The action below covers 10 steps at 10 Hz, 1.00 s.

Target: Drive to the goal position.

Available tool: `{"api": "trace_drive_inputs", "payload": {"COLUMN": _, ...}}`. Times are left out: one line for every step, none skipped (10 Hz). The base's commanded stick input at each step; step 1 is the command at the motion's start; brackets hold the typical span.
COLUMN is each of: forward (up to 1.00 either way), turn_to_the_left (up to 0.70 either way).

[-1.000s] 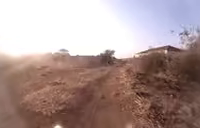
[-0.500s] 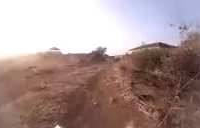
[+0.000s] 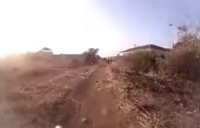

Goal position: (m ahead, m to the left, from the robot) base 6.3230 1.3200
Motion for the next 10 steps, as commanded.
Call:
{"api": "trace_drive_inputs", "payload": {"forward": 0.7, "turn_to_the_left": 0.0}}
{"api": "trace_drive_inputs", "payload": {"forward": 0.7, "turn_to_the_left": 0.0}}
{"api": "trace_drive_inputs", "payload": {"forward": 0.7, "turn_to_the_left": 0.0}}
{"api": "trace_drive_inputs", "payload": {"forward": 0.7, "turn_to_the_left": 0.0}}
{"api": "trace_drive_inputs", "payload": {"forward": 0.7, "turn_to_the_left": 0.0}}
{"api": "trace_drive_inputs", "payload": {"forward": 0.7, "turn_to_the_left": 0.0}}
{"api": "trace_drive_inputs", "payload": {"forward": 0.7, "turn_to_the_left": 0.0}}
{"api": "trace_drive_inputs", "payload": {"forward": 0.7, "turn_to_the_left": 0.0}}
{"api": "trace_drive_inputs", "payload": {"forward": 0.7, "turn_to_the_left": 0.0}}
{"api": "trace_drive_inputs", "payload": {"forward": 0.7, "turn_to_the_left": 0.0}}
